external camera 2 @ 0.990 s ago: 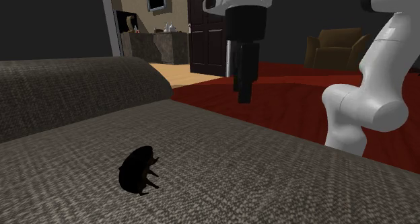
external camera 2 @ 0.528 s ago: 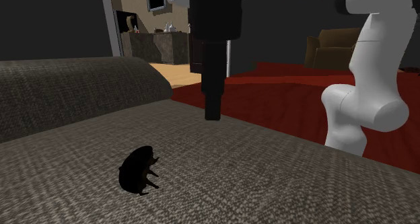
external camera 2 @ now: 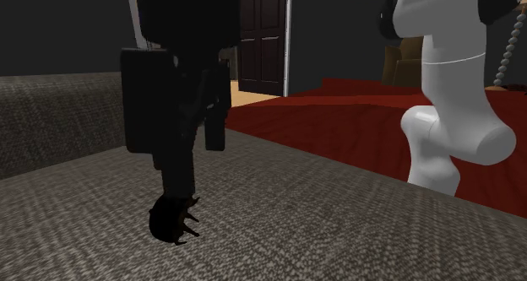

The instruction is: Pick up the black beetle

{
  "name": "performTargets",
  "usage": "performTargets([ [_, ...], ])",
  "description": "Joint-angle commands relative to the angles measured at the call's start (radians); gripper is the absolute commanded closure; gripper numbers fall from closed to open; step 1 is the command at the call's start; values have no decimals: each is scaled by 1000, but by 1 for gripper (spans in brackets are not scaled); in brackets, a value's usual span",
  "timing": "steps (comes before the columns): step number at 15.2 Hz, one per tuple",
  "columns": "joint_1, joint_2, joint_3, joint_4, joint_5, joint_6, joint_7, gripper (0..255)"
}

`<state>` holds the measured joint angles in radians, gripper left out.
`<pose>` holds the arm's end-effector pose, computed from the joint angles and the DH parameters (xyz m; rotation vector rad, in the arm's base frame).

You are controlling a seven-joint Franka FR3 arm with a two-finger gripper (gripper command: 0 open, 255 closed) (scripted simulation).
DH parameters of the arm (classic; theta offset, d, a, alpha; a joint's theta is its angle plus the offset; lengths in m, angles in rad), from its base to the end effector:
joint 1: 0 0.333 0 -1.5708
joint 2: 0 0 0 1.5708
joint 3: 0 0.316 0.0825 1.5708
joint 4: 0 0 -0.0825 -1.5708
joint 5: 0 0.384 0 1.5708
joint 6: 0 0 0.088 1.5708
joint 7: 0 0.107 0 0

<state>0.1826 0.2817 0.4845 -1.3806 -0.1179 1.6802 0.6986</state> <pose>0.5349 0.3535 0.5724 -3.1001 0.0637 -0.0478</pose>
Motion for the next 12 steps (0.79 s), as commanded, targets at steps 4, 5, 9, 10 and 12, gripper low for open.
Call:
performTargets([
  [4, 76, 164, -7, 210, -75, -52, 49, 0],
  [5, 72, 160, -7, 189, -73, -36, 50, 0],
  [9, 59, 146, -7, 113, -67, 26, 50, 0],
  [10, 55, 142, -8, 86, -66, 49, 51, 0],
  [12, 55, 142, -8, 86, -66, 49, 51, 0],
])
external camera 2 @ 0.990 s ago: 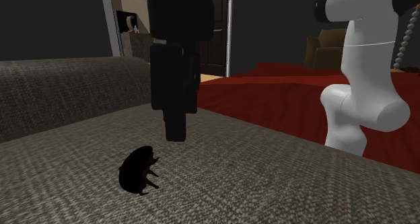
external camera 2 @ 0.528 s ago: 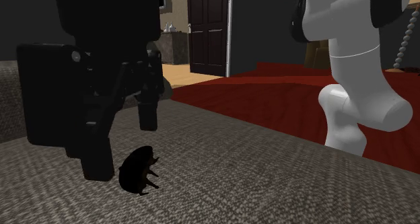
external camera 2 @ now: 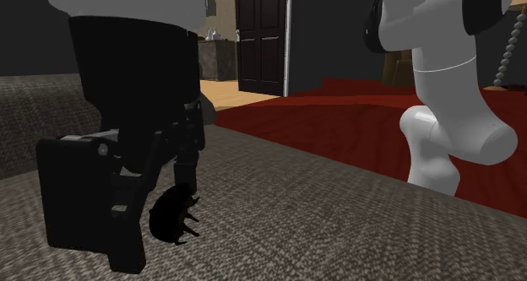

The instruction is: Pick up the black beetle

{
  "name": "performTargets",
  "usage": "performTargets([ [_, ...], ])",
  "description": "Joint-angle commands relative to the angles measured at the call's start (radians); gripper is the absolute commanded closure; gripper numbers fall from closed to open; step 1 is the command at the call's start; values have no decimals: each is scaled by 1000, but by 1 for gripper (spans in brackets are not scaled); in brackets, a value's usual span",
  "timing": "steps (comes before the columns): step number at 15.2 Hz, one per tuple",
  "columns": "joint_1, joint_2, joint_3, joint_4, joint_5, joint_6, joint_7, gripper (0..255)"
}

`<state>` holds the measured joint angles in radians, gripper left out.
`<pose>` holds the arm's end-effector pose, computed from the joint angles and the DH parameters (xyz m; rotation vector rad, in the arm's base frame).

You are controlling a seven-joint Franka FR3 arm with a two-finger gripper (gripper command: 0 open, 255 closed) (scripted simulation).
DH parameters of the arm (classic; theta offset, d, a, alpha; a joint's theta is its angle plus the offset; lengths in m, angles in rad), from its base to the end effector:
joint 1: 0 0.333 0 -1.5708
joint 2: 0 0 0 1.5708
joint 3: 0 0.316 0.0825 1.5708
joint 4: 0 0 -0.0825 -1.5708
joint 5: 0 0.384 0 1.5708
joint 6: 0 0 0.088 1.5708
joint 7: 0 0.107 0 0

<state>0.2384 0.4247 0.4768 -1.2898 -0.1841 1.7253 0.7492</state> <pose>0.5630 0.3826 0.5313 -3.0981 0.0815 -0.0570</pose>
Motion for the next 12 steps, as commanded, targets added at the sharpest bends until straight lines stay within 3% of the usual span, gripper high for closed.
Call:
performTargets([
  [1, -1, -2, 0, -6, 1, 5, 0, 255],
  [12, 5, 4, 0, 30, -1, -25, 0, 255],
])
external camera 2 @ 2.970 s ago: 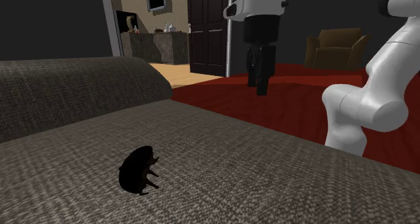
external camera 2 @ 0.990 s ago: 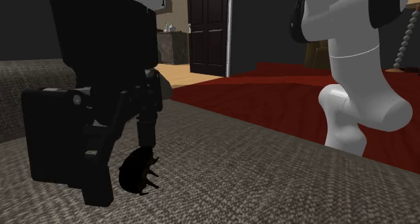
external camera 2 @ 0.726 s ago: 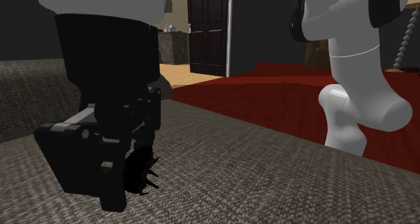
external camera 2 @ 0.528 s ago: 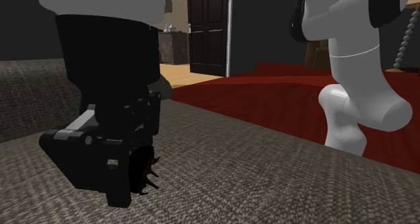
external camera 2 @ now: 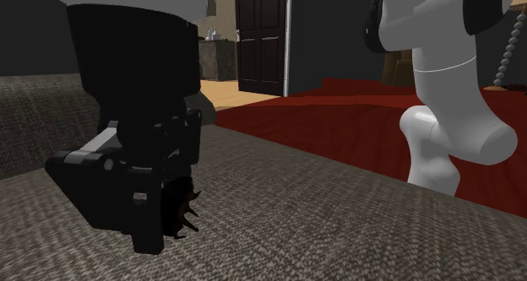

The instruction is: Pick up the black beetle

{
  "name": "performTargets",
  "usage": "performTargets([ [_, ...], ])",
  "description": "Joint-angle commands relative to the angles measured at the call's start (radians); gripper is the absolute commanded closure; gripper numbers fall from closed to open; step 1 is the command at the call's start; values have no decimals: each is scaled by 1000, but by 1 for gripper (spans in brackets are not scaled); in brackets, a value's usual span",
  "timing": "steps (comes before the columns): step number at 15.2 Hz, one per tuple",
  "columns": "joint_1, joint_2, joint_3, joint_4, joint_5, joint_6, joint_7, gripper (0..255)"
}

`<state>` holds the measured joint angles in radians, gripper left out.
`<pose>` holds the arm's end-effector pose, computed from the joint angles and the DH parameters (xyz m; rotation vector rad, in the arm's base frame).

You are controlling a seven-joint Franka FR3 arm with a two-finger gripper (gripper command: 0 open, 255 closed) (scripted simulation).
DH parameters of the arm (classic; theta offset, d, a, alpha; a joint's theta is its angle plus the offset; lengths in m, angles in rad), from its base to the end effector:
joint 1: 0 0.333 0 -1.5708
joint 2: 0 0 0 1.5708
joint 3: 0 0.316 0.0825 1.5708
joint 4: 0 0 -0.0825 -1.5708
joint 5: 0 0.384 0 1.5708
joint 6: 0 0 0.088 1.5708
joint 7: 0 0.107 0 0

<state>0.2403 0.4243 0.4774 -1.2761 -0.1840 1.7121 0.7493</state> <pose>0.5624 0.3826 0.5369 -3.0977 0.0818 -0.0579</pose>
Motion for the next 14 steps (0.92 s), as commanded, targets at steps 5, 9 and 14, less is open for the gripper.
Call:
performTargets([
  [5, 20, 24, 0, 114, -9, -91, -1, 255],
  [9, 40, 49, -2, 209, -20, -161, -2, 255],
  [14, 70, 88, -5, 332, -36, -243, -3, 255],
])
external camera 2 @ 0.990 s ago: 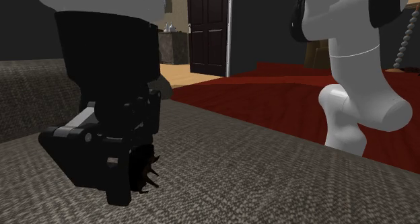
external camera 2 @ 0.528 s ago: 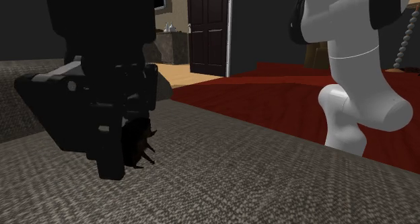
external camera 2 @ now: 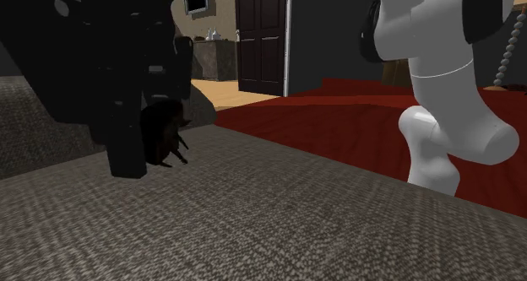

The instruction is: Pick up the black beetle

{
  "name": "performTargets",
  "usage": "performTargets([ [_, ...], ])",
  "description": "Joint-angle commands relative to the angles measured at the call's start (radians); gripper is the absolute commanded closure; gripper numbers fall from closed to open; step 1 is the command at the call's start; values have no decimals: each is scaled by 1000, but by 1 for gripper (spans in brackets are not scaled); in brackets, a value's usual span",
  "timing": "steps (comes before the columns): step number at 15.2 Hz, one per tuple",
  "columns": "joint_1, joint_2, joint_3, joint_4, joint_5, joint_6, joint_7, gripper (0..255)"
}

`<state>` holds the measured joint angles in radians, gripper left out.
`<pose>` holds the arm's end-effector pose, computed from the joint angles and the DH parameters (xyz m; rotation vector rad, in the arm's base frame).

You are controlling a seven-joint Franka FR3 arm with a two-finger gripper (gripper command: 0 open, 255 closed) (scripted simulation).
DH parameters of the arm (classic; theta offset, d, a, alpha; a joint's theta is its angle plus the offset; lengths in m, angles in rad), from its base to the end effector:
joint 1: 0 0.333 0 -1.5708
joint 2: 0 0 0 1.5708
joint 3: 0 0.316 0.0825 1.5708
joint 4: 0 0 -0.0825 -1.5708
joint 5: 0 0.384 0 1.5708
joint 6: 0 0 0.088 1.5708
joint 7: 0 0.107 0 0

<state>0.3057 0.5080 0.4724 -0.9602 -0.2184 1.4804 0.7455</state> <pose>0.5635 0.3826 0.6071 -3.0976 0.0814 -0.0582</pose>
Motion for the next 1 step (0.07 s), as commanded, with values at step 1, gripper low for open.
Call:
performTargets([
  [1, 4, 4, 0, 15, -2, -11, 0, 255],
])
